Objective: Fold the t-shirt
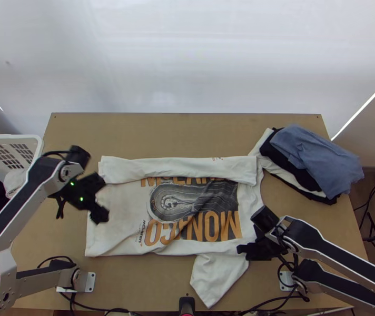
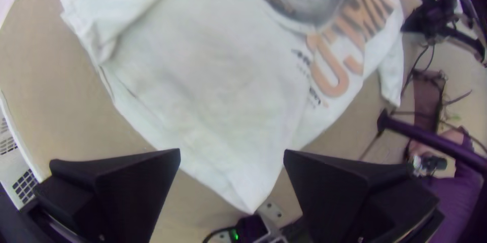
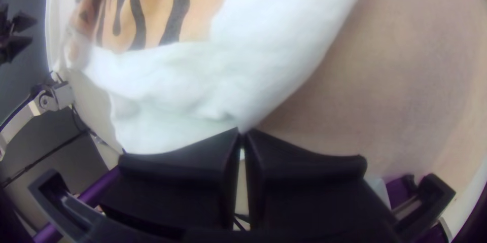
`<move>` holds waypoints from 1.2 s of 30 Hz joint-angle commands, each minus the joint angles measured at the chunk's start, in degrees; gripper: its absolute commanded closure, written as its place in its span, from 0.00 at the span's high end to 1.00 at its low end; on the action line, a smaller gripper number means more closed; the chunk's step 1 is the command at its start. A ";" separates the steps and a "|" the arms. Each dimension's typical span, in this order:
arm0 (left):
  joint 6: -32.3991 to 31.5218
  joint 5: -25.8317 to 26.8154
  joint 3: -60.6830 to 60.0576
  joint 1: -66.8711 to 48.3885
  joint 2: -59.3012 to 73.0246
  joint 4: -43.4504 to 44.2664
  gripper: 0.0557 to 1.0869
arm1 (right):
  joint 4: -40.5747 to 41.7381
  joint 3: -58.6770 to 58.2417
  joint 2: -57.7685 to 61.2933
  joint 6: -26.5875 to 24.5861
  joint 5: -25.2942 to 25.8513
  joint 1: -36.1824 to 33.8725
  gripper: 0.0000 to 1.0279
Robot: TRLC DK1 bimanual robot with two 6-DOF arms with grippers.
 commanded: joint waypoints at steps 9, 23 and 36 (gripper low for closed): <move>11.54 -11.80 -3.67 -10.21 2.88 -12.88 0.96 | 0.71 -0.43 -2.23 -0.29 0.12 -0.30 0.03; -6.13 -11.71 -10.62 -10.56 12.73 -12.44 0.95 | 0.71 -0.96 -3.72 -0.11 0.21 -0.39 0.03; -9.12 -10.57 -15.10 -11.61 14.04 -9.19 0.95 | 1.06 -0.96 -3.55 -0.11 0.21 -0.39 0.03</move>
